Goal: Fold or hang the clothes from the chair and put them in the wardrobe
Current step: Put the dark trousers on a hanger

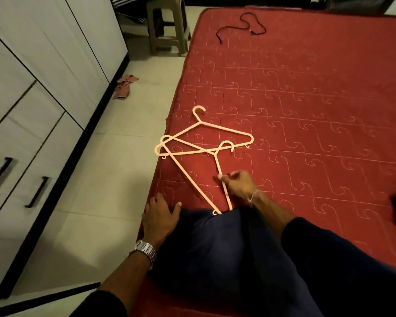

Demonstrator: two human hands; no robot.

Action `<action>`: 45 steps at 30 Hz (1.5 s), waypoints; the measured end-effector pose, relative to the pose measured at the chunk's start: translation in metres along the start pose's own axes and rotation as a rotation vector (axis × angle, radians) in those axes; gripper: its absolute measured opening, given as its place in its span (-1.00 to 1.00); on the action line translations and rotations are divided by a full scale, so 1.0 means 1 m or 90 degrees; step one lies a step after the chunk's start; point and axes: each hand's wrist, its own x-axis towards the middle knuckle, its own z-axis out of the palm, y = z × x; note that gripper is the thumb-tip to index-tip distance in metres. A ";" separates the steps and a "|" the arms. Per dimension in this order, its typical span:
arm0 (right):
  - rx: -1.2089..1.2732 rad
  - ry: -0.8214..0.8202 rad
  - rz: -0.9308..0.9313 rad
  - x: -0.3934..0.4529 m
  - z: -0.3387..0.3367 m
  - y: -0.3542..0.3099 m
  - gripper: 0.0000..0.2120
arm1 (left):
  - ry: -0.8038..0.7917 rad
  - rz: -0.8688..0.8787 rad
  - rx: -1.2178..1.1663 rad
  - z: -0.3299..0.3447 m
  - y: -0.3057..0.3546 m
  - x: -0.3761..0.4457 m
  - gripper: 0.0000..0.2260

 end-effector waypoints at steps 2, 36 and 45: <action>-0.214 0.005 -0.032 -0.004 0.016 0.007 -0.58 | -0.003 -0.036 0.014 0.003 -0.002 -0.013 -0.45; 0.252 -0.028 -0.031 -0.098 -0.080 -0.005 -0.89 | -0.077 -0.152 -0.152 -0.025 -0.002 -0.039 -0.62; -0.002 0.086 -0.217 -0.192 -0.054 0.090 -0.89 | 0.019 -0.104 -0.241 -0.037 0.062 -0.087 -0.75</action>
